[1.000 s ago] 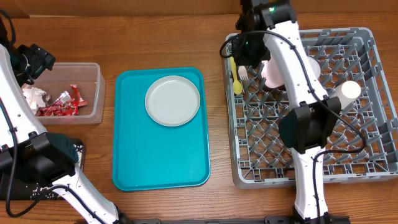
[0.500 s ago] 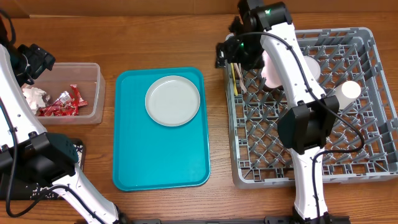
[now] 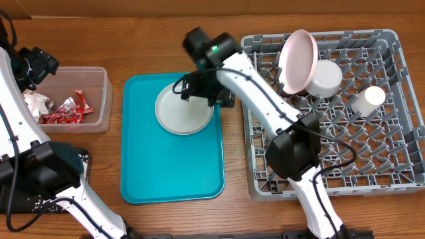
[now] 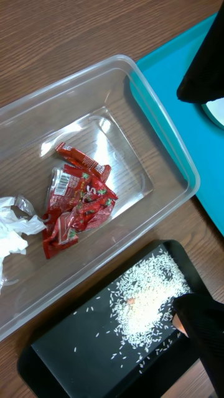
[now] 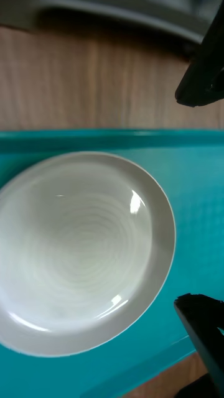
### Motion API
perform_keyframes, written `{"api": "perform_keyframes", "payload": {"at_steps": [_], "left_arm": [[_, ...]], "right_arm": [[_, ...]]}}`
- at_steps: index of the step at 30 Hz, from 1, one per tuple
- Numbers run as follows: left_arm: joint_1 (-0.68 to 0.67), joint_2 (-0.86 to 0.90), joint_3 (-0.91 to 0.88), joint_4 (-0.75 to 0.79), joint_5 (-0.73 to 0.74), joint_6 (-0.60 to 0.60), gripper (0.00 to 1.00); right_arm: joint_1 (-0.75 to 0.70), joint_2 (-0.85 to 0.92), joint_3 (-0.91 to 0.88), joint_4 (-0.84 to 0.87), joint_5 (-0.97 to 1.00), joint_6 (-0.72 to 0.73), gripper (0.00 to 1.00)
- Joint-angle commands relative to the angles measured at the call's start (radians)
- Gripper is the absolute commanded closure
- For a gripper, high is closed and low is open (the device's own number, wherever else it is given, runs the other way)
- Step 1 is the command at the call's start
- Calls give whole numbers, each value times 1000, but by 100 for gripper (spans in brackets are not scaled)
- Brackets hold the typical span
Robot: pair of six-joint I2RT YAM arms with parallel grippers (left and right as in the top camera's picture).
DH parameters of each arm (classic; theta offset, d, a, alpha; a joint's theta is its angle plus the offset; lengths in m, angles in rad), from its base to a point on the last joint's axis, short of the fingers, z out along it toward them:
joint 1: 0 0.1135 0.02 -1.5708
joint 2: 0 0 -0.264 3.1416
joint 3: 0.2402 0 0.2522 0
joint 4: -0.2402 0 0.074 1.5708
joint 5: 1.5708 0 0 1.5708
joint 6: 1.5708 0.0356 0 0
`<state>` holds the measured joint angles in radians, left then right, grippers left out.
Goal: Sort waste into correct bins and load items into the dishwasher rack
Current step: 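Return the right gripper to the grey plate and grasp its rim, then lift the grey plate and stand it upright in the rack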
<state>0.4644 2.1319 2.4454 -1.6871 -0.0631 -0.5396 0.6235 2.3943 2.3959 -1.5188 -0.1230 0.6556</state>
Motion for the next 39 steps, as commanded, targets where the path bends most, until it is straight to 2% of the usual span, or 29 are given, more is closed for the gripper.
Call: {"api": "perform_keyframes", "payload": {"at_steps": [1, 7, 12, 19, 25, 35, 37, 39], "left_arm": [[-7, -28, 10, -2, 2, 20, 0], [-7, -28, 10, -2, 2, 20, 0], [-6, -28, 10, -2, 2, 20, 0], [-7, -28, 10, -2, 2, 20, 0], [-7, -28, 10, -2, 2, 20, 0], [-7, -28, 10, -2, 2, 20, 0], [-7, -28, 10, -2, 2, 20, 0], [-7, -28, 10, -2, 2, 20, 0]], "right_arm": [[11, -29, -58, 15, 47, 261, 0], [14, -29, -200, 53, 33, 293, 0], [48, -29, -315, 149, -84, 292, 0], [109, -29, -335, 202, -83, 296, 0], [130, -28, -380, 256, -72, 370, 0], [126, -24, -398, 311, 54, 406, 0], [126, -24, -398, 322, 77, 412, 14], [126, -24, -398, 328, 113, 410, 21]]}}
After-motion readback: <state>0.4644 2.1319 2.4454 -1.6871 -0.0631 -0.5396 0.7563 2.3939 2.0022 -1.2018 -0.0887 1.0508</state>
